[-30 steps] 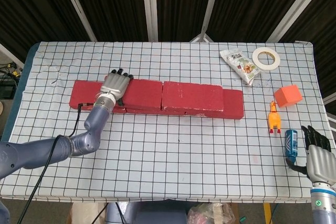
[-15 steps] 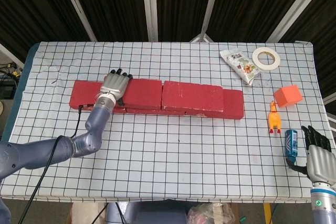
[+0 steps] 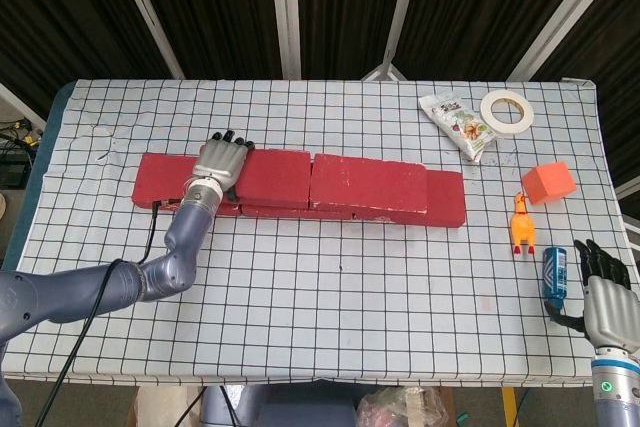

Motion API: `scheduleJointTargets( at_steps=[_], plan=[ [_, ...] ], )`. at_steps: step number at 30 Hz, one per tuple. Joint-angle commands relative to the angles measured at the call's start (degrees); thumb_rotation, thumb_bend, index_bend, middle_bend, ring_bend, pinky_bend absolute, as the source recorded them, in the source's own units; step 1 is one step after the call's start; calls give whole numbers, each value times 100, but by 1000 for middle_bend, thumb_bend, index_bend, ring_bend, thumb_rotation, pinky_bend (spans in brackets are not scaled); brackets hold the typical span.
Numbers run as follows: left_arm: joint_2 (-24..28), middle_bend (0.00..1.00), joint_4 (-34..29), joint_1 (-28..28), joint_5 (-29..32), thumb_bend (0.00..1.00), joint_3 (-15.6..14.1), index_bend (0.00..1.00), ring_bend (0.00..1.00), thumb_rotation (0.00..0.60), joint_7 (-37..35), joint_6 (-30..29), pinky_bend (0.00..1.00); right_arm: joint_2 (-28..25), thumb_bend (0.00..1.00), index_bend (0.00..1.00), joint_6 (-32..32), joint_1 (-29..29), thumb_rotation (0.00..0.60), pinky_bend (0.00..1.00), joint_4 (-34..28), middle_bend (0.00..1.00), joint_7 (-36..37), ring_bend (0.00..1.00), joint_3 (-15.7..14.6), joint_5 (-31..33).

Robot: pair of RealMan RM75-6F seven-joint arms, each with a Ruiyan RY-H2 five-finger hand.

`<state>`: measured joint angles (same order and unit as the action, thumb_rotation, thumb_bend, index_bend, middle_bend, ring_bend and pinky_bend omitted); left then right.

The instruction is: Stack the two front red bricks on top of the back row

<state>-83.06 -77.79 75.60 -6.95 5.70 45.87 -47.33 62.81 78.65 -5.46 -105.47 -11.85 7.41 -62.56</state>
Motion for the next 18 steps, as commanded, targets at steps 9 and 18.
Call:
scheduleJointTargets(
  at_steps=[9, 18],
  plan=[
    [-49, 112, 26, 16, 75, 0, 36, 156, 42, 600, 114, -10, 95, -2, 235, 49, -4, -6, 600, 0, -3, 0, -13, 0, 4, 24],
    [-67, 108, 29, 2, 138, 0, 59, 149, 42, 600, 172, -25, 95, -1, 235, 49, -24, -17, 600, 0, -5, 0, -30, 0, -3, 32]
  ],
)
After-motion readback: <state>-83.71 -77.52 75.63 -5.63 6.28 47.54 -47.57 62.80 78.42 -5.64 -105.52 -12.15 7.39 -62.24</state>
